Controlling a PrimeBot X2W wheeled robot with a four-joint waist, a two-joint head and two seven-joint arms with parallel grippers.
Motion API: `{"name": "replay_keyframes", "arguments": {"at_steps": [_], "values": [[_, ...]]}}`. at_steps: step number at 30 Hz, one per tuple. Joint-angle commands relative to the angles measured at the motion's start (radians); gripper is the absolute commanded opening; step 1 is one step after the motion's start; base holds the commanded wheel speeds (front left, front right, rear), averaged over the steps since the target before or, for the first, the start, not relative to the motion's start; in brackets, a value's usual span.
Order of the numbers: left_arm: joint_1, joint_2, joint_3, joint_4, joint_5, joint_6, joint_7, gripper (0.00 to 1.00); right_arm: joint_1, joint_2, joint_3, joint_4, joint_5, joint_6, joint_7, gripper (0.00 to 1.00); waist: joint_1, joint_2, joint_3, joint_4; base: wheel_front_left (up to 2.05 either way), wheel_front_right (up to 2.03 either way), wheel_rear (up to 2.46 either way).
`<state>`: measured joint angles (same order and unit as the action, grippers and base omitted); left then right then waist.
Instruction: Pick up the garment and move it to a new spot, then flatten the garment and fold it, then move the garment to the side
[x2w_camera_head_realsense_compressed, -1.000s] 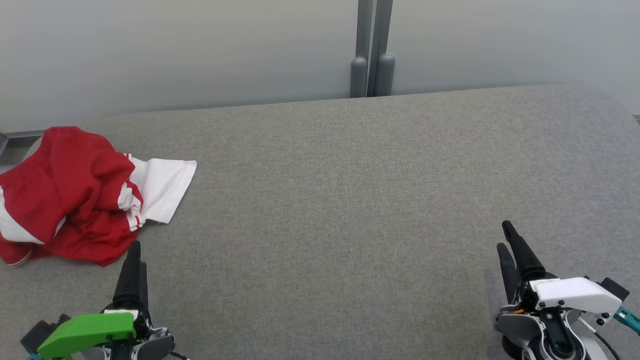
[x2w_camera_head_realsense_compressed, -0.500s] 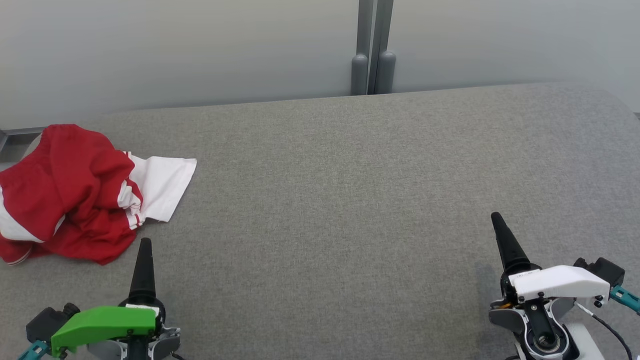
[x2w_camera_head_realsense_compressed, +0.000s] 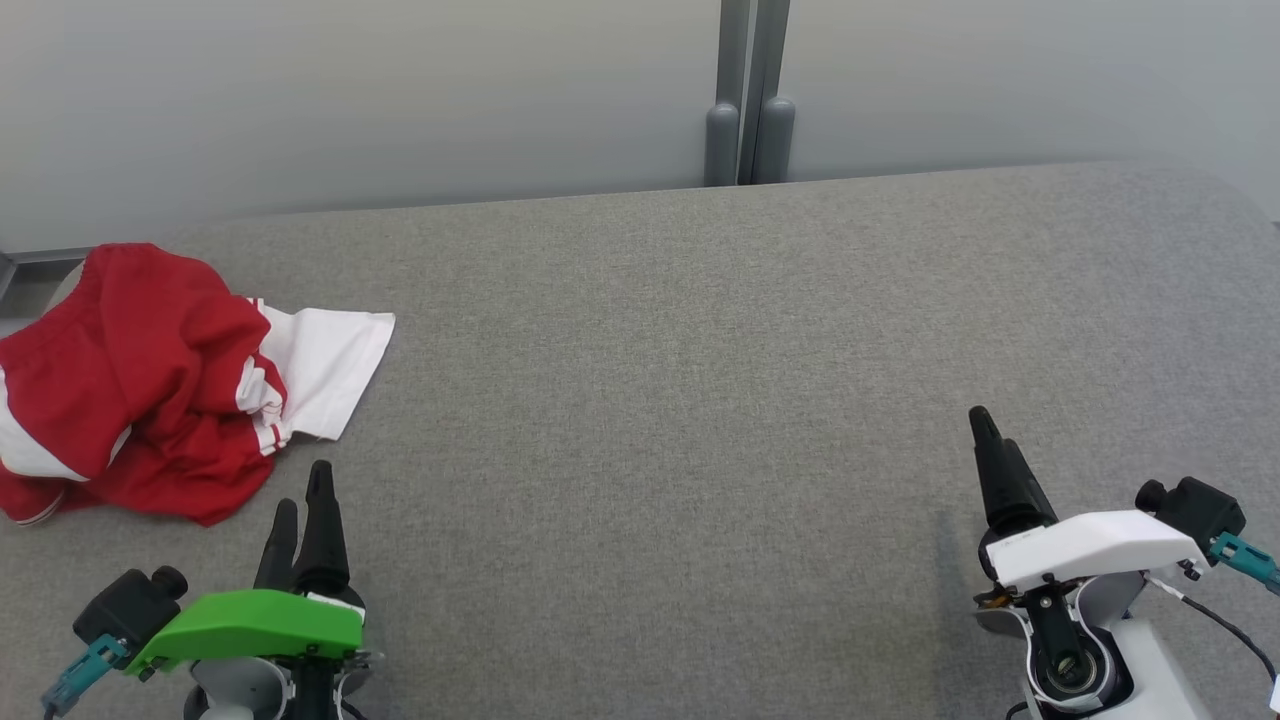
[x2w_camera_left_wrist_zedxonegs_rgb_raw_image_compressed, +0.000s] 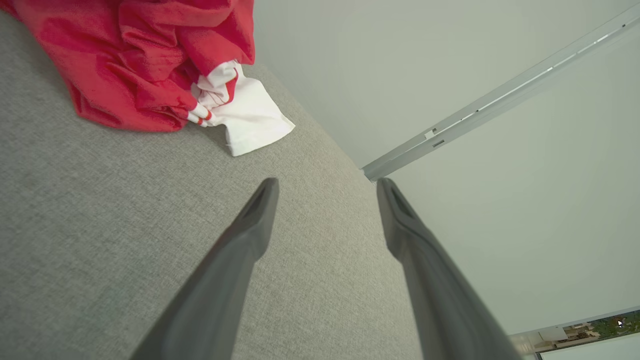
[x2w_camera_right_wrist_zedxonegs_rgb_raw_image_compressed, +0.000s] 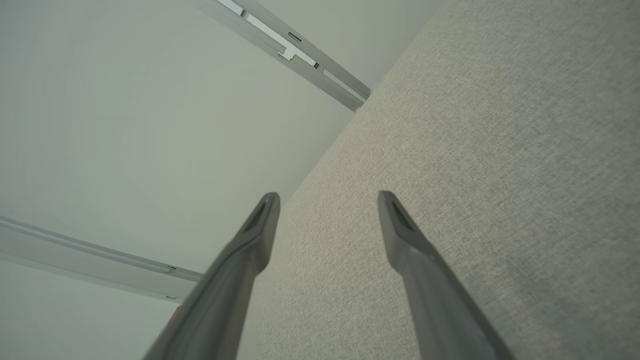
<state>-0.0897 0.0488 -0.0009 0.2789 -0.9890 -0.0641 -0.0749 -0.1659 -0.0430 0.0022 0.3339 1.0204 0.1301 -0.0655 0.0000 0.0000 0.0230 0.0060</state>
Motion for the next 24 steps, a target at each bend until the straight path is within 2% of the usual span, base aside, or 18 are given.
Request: {"name": "replay_keyframes", "arguments": {"at_steps": [1,14,24], "values": [[-0.030,0.014,-0.006,-0.008,0.044,0.006,-0.012,1.00,-0.026,-0.004,0.003,-0.012,-0.043,0.000,-0.009,1.00,0.0000,0.0000,0.000,0.000,0.00,0.00,0.00],[-0.038,0.032,-0.038,0.006,0.251,0.029,-0.051,1.00,-0.036,-0.005,0.023,-0.016,-0.341,0.000,-0.017,1.00,0.0000,0.0000,0.001,0.006,0.00,0.00,0.00],[-0.043,0.055,-0.062,0.036,0.376,0.046,-0.077,1.00,-0.031,-0.006,0.034,-0.007,-0.483,0.001,-0.015,1.00,0.0000,0.0000,0.000,0.010,0.00,0.00,0.00]]}}
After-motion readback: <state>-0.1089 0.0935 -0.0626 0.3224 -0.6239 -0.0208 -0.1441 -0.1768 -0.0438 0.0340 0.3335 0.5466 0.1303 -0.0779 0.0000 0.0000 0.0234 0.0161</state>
